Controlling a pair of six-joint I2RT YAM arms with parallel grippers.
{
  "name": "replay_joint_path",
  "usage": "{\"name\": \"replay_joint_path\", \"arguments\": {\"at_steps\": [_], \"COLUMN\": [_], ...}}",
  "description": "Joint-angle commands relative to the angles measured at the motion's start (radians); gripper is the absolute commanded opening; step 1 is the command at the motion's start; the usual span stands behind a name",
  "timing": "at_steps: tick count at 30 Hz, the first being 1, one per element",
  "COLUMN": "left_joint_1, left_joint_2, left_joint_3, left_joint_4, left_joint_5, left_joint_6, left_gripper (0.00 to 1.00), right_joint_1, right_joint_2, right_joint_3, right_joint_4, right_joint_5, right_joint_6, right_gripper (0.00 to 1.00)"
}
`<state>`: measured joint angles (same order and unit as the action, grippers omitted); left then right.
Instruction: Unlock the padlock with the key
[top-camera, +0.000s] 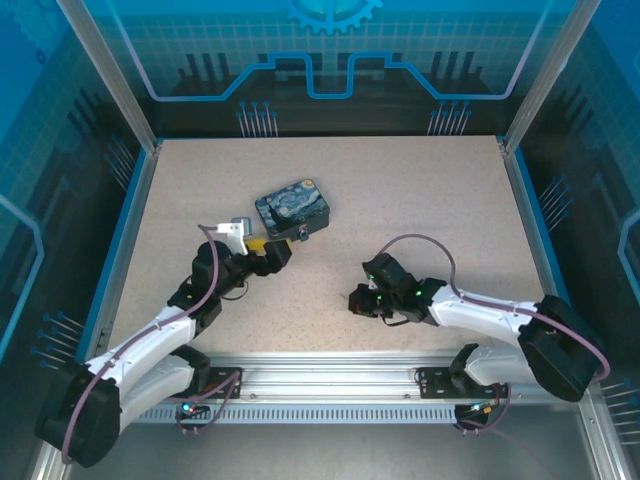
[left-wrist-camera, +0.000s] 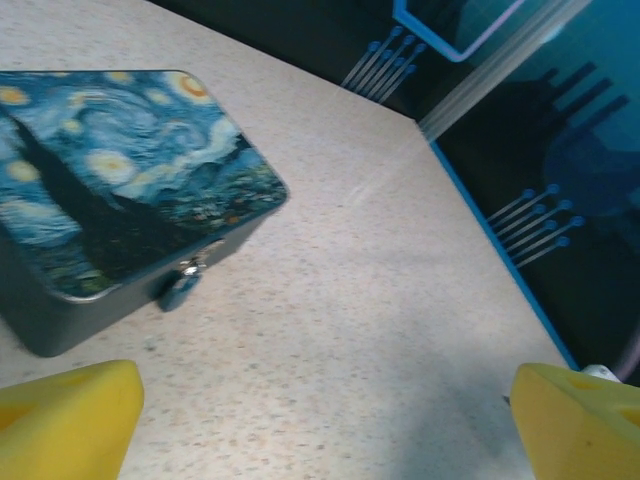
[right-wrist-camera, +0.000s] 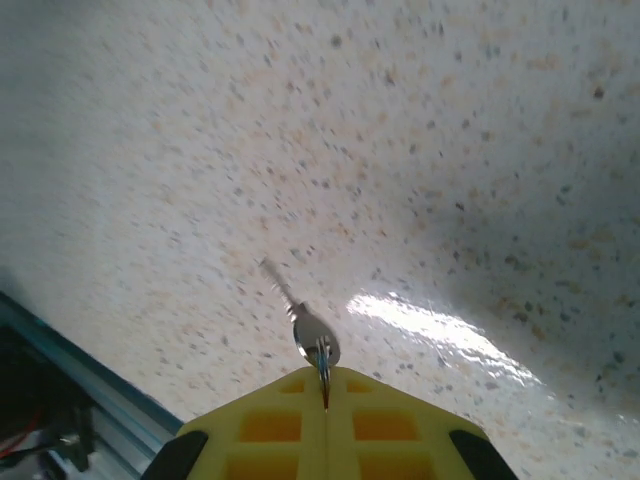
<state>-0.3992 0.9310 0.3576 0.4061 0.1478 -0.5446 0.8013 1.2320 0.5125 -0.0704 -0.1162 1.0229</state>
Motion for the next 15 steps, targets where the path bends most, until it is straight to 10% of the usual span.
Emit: {"name": "replay_joint_path", "arguments": {"at_steps": [1, 10, 15], "left_joint_1": [-0.04, -0.189, -0.196], "left_joint_2": [0.017, 0.119, 0.17], "left_joint_3": [0.043, 0.126, 0.17], "left_joint_4": [0.126, 0.202, 0.19], "left_joint_5": [0.095, 0.075, 0.062], "left_joint_6": [-0.059, -0.077, -0.338], "left_gripper": [0.92, 0.85, 0.85], "right_joint_1": [-0.024, -0.037, -0.061], "right_joint_2": [-0.076, -0.239, -0.29], "right_joint_3": [-0.051, -0.044, -0.049], "right_joint_4": [0.235, 0.306, 0.349], "right_joint_5": [0.018, 0.086, 0.062], "right_joint_6": [0.098, 0.11, 0.039], "right_gripper": [0.0, 0.0, 0.0]}}
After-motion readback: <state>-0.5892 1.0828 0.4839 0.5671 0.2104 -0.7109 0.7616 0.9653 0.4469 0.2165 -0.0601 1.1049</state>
